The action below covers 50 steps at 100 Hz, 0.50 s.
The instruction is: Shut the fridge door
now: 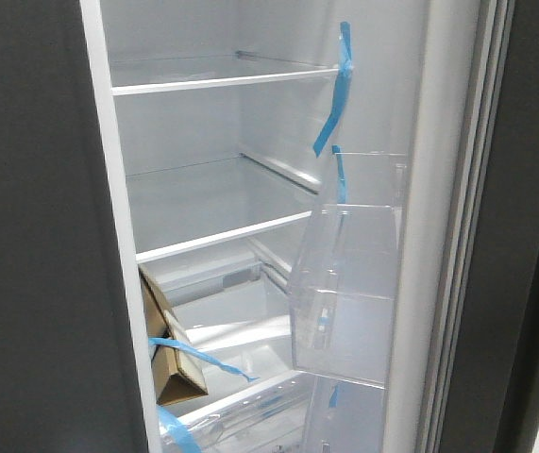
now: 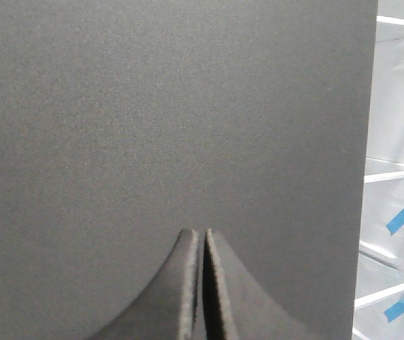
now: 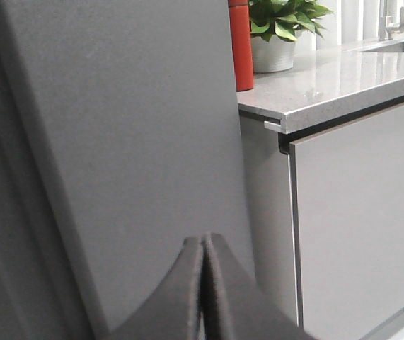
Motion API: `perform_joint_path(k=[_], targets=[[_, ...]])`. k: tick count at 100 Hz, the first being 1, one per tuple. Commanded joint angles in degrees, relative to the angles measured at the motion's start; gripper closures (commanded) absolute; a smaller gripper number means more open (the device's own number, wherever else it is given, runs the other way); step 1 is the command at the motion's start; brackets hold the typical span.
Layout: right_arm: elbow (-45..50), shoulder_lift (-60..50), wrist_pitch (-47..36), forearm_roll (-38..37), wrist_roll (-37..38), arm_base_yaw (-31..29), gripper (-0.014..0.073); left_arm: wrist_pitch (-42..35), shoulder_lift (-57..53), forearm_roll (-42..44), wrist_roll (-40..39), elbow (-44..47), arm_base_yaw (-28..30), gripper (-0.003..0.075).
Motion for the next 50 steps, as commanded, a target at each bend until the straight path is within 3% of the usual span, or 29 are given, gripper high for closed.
perform_joint_path(k=[1, 27, 50], targets=[[1.0, -1.3, -6.4, 0.3, -0.2, 0.0, 0.0639, -4.2, -1.2, -0.2, -0.1, 2.0, -0.1, 0.074], [-3.3, -1.2, -2.8, 6.2, -0.2, 0.0, 0.0639, -4.2, -1.2, -0.2, -0.1, 2.0, -0.1, 0.074], [-15.0, 0.2, 9.5, 8.7, -0.2, 0.0, 0.0639, -4.2, -1.2, -0.2, -0.1, 2.0, -0.1, 0.074]])
